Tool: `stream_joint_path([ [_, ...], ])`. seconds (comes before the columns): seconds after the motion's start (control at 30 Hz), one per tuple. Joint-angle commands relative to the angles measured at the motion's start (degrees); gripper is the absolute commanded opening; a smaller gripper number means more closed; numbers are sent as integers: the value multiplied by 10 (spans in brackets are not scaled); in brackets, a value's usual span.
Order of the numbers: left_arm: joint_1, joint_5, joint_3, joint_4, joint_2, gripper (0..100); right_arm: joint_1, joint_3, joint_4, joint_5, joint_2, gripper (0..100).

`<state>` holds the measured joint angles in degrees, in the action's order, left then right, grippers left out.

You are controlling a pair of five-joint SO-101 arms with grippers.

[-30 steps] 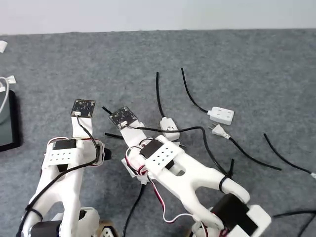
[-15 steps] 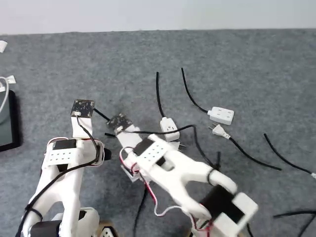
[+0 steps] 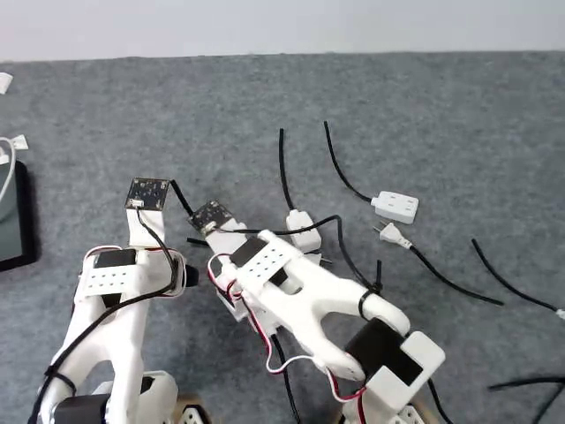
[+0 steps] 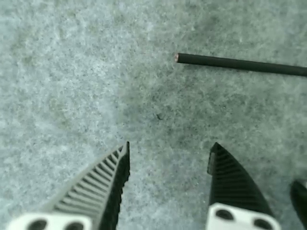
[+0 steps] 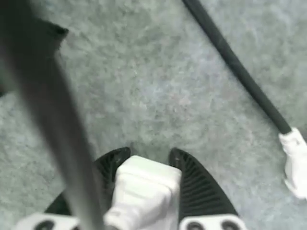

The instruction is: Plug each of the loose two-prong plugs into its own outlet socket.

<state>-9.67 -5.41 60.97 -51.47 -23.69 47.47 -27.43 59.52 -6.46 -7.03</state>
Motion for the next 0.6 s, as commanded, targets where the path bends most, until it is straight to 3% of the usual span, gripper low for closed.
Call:
stream_joint_path([
  [0.0,-1,-7,-29,15,-4,251,-44,18,42,35,84,8],
  [0.2,-1,-7,-29,15,-3,251,-170,19,138,106,235,8],
  [0.33,-1,-7,-30,15,-1,251,-304,18,210,142,336,8],
  [0.43,-1,-7,-30,16,-1,251,-480,17,229,172,395,8],
  [0.57,-1,-7,-30,16,-1,251,-751,16,161,236,413,9],
])
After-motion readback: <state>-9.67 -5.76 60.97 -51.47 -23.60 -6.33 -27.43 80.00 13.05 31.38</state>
